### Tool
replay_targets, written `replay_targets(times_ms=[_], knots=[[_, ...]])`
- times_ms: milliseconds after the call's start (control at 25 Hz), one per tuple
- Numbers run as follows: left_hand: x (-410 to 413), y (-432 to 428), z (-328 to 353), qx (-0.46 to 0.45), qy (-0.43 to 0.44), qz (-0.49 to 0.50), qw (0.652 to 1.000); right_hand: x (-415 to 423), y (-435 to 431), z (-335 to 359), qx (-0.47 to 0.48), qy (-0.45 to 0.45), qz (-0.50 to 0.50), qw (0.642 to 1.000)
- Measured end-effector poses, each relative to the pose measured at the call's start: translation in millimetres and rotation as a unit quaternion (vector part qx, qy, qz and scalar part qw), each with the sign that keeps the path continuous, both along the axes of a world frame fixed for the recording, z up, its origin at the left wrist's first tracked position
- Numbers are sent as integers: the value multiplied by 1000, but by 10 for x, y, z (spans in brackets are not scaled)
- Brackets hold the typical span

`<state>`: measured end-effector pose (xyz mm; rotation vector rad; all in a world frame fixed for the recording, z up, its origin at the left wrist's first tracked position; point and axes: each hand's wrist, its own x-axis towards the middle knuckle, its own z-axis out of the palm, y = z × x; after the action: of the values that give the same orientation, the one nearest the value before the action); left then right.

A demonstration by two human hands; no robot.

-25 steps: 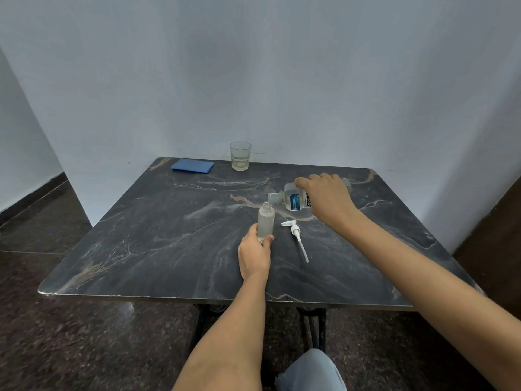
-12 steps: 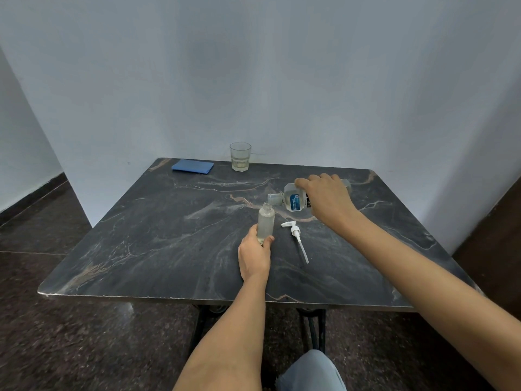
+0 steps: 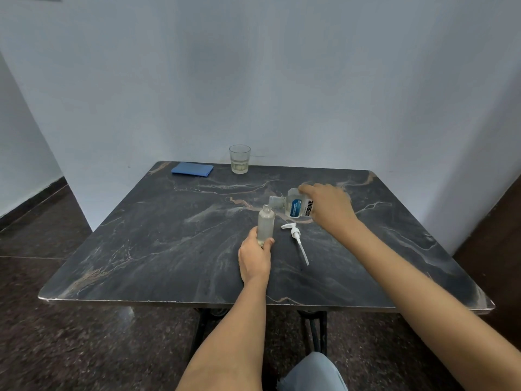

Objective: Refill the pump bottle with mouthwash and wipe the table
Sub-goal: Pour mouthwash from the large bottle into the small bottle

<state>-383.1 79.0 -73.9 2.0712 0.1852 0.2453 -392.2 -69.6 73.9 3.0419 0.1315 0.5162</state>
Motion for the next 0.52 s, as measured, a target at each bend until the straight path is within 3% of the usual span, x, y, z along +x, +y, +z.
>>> replay_targets(times_ms=[280,520], knots=[[-21,-2,41,6,0,-1,1000,-50,-83,-338,221,31,10,975],[-40,12,27,-10,-12,-4,1000,-157,-293,-564,464,10,21,885]])
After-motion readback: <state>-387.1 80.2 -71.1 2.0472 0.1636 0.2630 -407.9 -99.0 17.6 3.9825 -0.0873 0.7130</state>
